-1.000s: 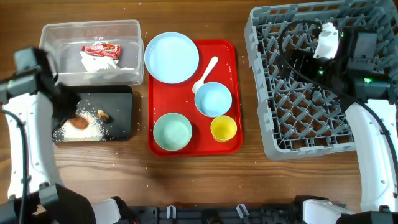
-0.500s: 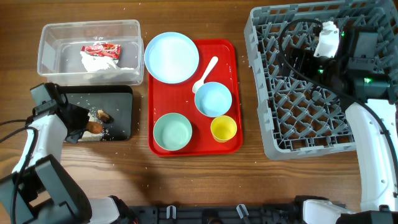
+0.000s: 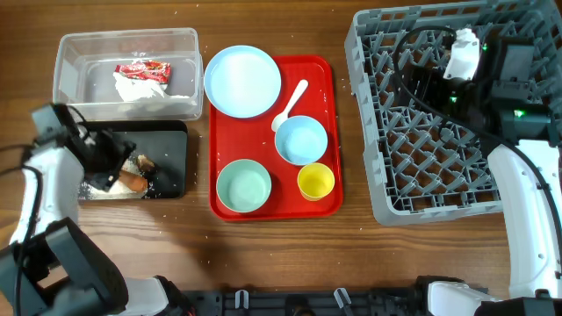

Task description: Sort waste into correct bins and load items into the dishwasher rack

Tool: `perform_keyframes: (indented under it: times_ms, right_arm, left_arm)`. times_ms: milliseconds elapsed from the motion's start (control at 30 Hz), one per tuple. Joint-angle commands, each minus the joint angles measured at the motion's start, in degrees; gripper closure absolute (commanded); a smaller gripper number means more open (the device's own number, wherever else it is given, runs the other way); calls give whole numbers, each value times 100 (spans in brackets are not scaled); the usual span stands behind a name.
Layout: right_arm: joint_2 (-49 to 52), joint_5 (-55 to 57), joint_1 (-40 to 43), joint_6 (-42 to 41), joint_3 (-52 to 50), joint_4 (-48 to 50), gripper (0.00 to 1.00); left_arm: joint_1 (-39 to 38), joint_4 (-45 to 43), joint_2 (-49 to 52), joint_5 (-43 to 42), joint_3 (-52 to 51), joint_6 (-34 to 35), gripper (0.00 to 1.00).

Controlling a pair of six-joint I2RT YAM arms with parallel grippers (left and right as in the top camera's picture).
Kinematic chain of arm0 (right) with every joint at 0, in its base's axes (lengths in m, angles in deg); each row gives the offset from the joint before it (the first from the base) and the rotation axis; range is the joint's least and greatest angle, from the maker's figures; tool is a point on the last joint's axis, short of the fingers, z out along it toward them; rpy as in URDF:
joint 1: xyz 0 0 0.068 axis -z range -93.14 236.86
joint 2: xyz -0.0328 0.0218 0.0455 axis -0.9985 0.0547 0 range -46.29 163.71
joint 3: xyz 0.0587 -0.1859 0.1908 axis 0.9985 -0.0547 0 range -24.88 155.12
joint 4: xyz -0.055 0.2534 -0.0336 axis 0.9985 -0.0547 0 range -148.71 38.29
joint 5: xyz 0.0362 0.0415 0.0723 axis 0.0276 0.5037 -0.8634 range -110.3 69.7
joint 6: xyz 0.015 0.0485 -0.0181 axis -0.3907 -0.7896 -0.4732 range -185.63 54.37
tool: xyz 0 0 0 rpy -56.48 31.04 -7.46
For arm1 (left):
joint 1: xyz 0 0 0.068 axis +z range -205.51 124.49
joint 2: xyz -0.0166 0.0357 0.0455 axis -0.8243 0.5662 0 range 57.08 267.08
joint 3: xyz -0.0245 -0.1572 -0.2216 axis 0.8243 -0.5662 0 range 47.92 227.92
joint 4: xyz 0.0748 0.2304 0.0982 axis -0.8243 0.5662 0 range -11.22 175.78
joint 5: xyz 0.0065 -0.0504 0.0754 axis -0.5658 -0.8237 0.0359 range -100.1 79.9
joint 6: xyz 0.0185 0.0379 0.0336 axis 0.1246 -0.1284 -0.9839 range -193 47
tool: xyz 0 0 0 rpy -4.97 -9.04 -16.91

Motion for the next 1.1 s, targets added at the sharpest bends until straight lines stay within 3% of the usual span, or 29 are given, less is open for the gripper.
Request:
perform_keyframes:
  times_ms: [0,167,367,467,500,533,733,967,1067]
  right_arm:
    - [48,24,-24,-7,109,146,0]
    - [48,214,-527,0,225,396,1]
    - [48,503,-1292,127,282,450,0]
    - [48,498,-1569,-247,275,824,0]
    - [52,498,-1600,-483,269,1014,0]
    - [90,472,-1633,-627,269,1298,0]
    - [612,586,-2000,-780,472,1762,0]
    - [2815,581,-2302,-723,2852,1202,1]
    - [3298,267,-2332,-769,2979,876,7]
  left_arm:
    - [-125,636,-291,-398,852,-951,27]
    - [-1279,970,-505,-378,1582,-1165,23]
    - [-2699,933,-503,-376,1622,-1305,22]
    - [-3084,876,-503,-332,1622,-1307,13]
    - [-3126,879,-503,-337,1622,-1305,10]
    - [-3123,846,-503,-337,1622,-1283,0]
    - [-3126,767,-535,-332,2319,-1287,0]
    - [-3123,745,-522,-28,2382,-1287,0]
    - [-3163,793,-518,-28,2361,-1292,0]
